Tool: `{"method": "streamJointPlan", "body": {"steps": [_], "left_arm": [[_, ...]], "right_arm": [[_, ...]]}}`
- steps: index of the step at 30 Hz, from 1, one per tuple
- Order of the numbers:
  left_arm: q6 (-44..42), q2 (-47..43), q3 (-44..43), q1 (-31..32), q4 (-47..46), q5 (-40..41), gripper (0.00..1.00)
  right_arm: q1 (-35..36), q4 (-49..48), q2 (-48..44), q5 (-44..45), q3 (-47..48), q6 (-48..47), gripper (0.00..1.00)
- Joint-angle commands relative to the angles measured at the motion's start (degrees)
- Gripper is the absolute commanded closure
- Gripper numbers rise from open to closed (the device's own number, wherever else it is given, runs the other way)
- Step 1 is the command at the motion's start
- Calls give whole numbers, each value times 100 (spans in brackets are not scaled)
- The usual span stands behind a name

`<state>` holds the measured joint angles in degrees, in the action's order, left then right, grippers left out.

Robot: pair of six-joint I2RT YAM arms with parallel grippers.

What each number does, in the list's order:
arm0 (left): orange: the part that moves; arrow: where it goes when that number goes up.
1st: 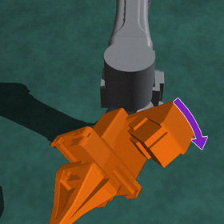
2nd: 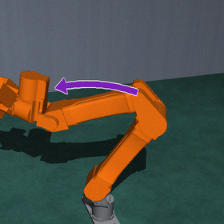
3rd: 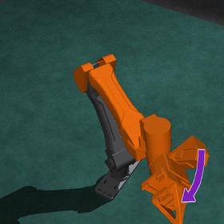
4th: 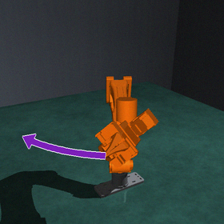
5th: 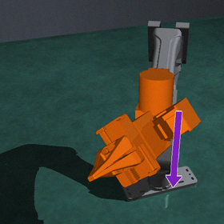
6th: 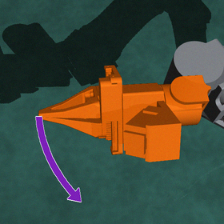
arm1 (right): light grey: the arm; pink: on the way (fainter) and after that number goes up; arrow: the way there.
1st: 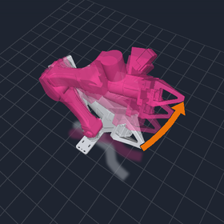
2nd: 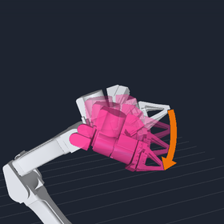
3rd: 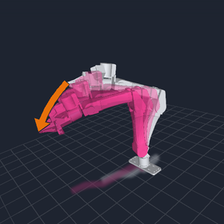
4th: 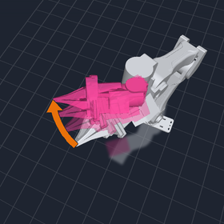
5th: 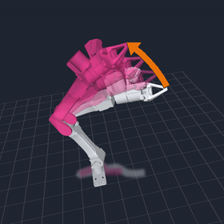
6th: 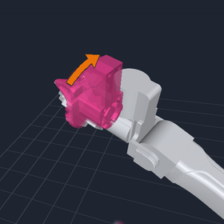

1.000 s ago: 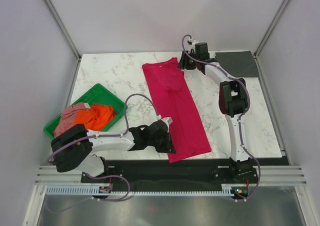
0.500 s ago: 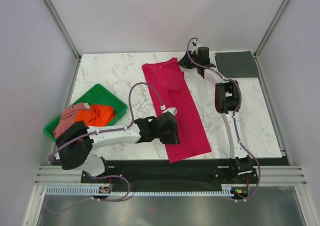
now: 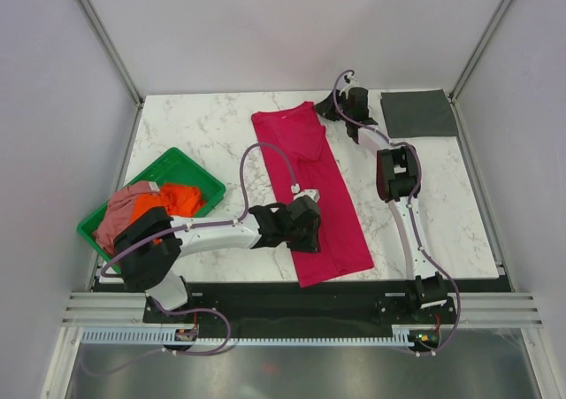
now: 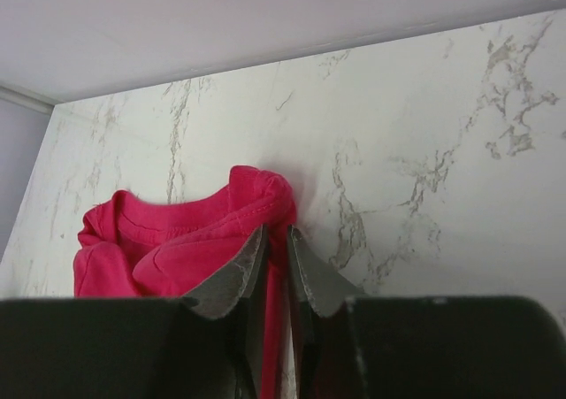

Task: Fold and stack the t-shirts
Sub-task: Fold the tshirt

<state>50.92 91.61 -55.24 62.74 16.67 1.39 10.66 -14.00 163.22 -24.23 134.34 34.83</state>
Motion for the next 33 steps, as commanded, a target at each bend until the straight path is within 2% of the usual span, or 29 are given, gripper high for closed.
{"method": "streamJointPlan", "body": {"steps": [1, 5, 7, 8, 14, 21, 26, 33], "left_arm": [[-135, -3, -31, -42, -14, 169, 70], [-82, -65, 250, -331, 187, 230, 70], [-134, -91, 356, -464, 371, 300, 70], [-169, -108, 487, -534, 425, 335, 70], [-415, -363, 857, -1123, 460, 371, 70], [-653, -337, 585, -1185, 548, 564, 71], [-557, -820, 383, -1351, 864, 599, 69], [-723, -1813, 514, -1598, 1128, 705, 67]], "right_arm": [[7, -244, 105, 243, 206, 235, 79], [7, -226, 79, 331, 171, 226, 88], [-11, -226, 18, 427, 32, 174, 99], [-11, -200, -70, 480, -39, 165, 100], [-195, -209, -404, 603, -593, 533, 100], [-345, -332, -879, 700, -1208, 876, 100], [-406, -375, -1134, 814, -1446, 1175, 100], [-678, -788, -1108, 648, -1692, 2141, 100]]}}
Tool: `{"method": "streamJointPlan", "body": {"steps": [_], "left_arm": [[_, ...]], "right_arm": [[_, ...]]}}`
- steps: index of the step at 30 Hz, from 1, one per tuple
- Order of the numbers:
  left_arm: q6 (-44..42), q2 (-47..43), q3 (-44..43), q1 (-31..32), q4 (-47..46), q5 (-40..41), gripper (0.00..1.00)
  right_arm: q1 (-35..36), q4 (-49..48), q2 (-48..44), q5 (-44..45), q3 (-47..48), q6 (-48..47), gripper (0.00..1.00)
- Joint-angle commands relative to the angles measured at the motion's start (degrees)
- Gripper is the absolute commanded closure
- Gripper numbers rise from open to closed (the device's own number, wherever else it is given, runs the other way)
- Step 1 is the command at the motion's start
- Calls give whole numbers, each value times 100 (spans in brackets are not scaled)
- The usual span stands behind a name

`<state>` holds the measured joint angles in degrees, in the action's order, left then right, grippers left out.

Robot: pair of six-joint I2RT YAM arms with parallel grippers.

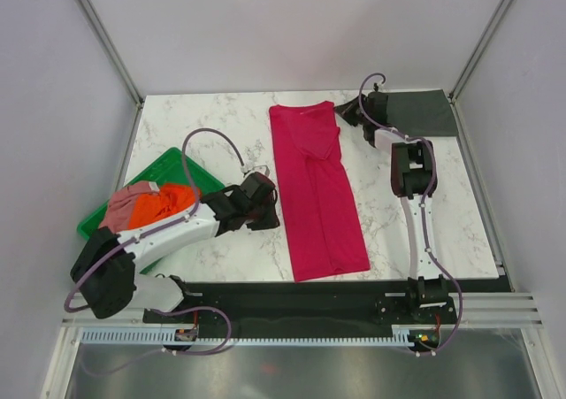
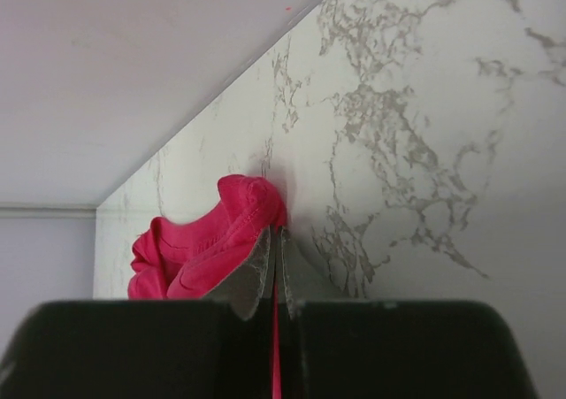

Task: Fold and stack the t-shirts
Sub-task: Fold the tshirt

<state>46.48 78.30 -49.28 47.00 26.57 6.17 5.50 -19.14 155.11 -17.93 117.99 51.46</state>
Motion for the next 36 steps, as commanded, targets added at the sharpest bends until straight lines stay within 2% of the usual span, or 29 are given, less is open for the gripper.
{"method": "streamJointPlan", "body": {"steps": [1, 5, 10, 15, 20, 22, 25, 29, 33, 36], "left_arm": [[-280, -570, -91, -25, 147, 183, 66], [-157, -641, -144, -25, 129, 33, 65], [-24, -10, -117, 54, -11, -108, 68], [-183, 536, -56, 134, -766, -502, 69], [-473, 1475, -425, 116, -820, -591, 73], [-491, 1600, -434, 55, -776, -591, 75], [-473, 1610, -346, -77, -644, -478, 75], [-701, 1381, -389, -60, -679, -511, 75], [-974, 1205, -924, 125, -705, -863, 75], [-1140, 1231, -1311, 283, -784, -1144, 74]], "right_arm": [[-189, -310, -288, 1, -92, 601, 100], [-330, -293, -209, -87, -93, 672, 100], [-497, -196, -52, -105, -67, 628, 100], [-506, 68, 11, 18, 75, 224, 100], [-506, 357, -68, 246, 31, -294, 100], [-514, 489, -95, 316, 31, -539, 99], [-523, 604, -165, 221, 39, -873, 74], [-532, 464, -165, -323, 179, -1042, 58], [-523, 324, 159, -685, 593, -753, 55], [-523, 69, 265, -650, 593, -462, 59]]}}
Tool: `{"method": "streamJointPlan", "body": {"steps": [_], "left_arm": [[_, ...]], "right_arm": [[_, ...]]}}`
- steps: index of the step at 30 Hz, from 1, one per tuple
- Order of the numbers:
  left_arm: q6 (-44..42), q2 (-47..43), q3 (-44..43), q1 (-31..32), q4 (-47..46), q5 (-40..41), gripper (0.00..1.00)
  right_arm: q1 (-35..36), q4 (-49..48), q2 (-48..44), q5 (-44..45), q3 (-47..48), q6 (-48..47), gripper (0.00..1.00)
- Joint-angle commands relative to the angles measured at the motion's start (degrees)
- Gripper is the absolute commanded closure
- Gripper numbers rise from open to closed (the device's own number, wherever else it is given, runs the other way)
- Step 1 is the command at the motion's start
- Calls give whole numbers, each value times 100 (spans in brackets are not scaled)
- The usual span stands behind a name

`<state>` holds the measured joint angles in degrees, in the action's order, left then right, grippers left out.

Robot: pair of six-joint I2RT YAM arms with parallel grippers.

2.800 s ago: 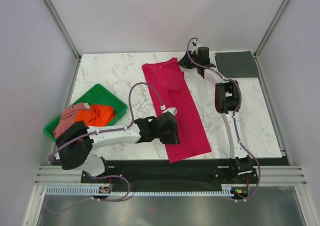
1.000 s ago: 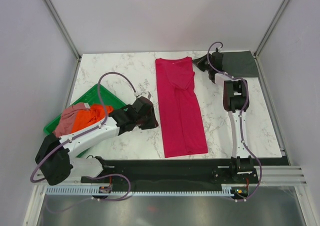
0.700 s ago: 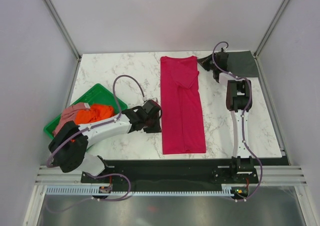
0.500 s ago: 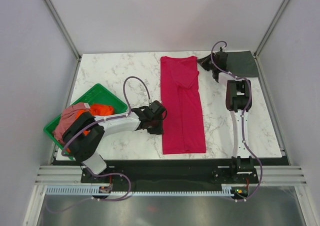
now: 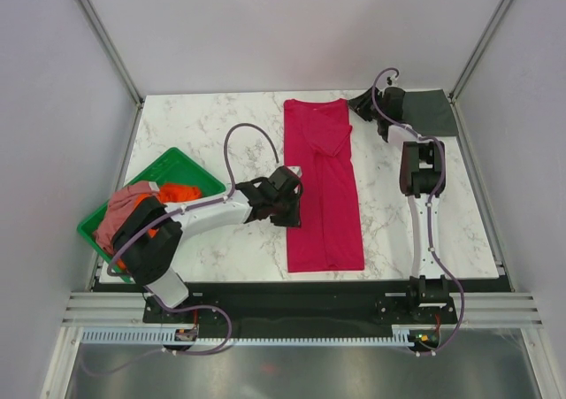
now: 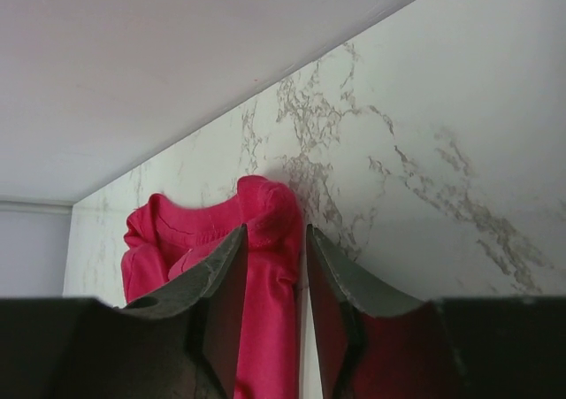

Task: Fold and stack the t-shirts
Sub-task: Fold the tshirt

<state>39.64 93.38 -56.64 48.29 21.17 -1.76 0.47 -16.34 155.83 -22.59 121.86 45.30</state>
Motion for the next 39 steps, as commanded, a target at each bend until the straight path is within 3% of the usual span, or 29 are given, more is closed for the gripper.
{"method": "streamJointPlan", "body": {"steps": [1, 15, 19, 26, 31, 39], "left_arm": [[-466, -207, -646, 241, -314, -482, 74], [-387, 1094, -1393, 1015, -1211, -835, 74], [-281, 1314, -1253, 1024, -1229, -791, 75], [-158, 1727, -788, 1051, -1247, -607, 75], [0, 1753, -532, 1051, -1238, -466, 75], [79, 1727, -365, 1051, -1247, -457, 75]], "right_arm": [[-12, -247, 228, -141, 206, 155, 62], [129, -317, 633, 97, 637, 190, 68], [138, -379, 642, 184, 637, 137, 83], [155, -222, 992, 343, 1348, -153, 86], [181, -177, 1108, 544, 1727, -372, 100], [208, -194, 1195, 844, 1990, -592, 100]]}}
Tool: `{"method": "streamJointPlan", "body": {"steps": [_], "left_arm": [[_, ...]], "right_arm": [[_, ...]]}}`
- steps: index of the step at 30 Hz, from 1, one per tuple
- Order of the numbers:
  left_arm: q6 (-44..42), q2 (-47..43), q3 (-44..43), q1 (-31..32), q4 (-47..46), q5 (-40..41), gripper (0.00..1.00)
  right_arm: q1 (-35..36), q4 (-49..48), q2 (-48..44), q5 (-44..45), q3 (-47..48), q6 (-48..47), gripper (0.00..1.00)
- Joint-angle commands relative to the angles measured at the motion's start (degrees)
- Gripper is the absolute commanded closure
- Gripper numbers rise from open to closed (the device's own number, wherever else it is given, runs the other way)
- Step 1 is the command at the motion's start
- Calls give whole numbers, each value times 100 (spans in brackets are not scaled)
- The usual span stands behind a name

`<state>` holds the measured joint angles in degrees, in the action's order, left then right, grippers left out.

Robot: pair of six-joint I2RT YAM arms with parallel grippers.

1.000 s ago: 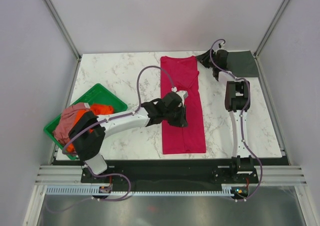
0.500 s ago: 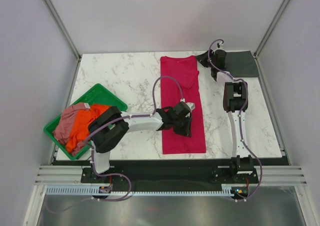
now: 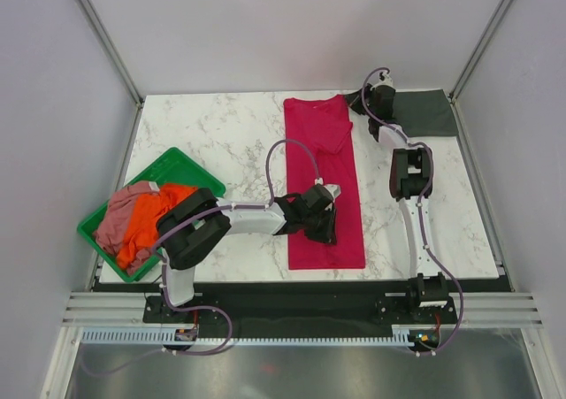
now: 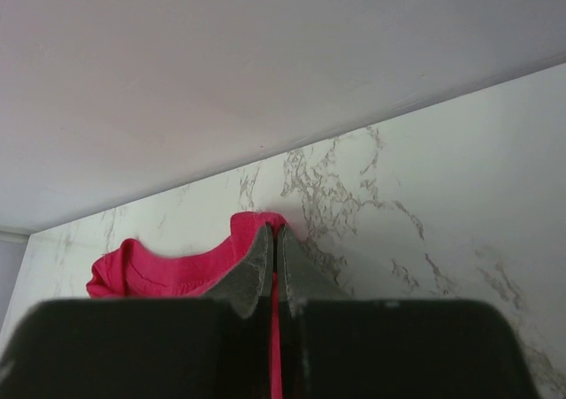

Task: Fold and stack the t-shirts
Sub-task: Fold the tshirt

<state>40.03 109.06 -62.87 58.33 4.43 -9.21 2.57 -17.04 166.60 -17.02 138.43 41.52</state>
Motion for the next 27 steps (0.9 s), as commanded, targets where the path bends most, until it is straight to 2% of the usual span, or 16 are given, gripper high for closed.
{"method": "streamJointPlan", "body": {"steps": [1, 7, 9, 12, 15, 19, 22, 24, 25, 27], "left_arm": [[40, 151, 258, 47, 428, 271, 75], [-13, -86, 65, 21, 454, 79, 74], [-13, -200, -163, -75, 515, -54, 70], [-30, -455, -462, -224, 612, -309, 65], [-101, -753, -621, -313, 735, -248, 62], [-31, -1210, -647, -497, 832, -449, 61], [-48, -1615, -752, -857, 1024, -852, 59], [-162, -1878, -762, -1216, 1453, -924, 60], [-241, -2001, -683, -1331, 1569, -968, 60], [-469, -2456, -473, -1647, 1675, -1030, 60]], "right_arm": [[7, -142, 109, 330, 334, -223, 100], [60, -107, -22, 375, 238, -416, 98], [60, -63, -171, 322, 71, -460, 88], [33, 235, -742, 523, -534, -574, 57], [-28, 464, -1462, 839, -974, -514, 50], [-142, 1227, -2410, 726, -1230, -337, 49], [-81, 1930, -3323, 447, -1967, -302, 53], [6, 2790, -3861, 401, -2624, -407, 60], [163, 3577, -4394, 610, -2837, -643, 64], [384, 4223, -4951, 891, -3625, -1004, 76]]}}
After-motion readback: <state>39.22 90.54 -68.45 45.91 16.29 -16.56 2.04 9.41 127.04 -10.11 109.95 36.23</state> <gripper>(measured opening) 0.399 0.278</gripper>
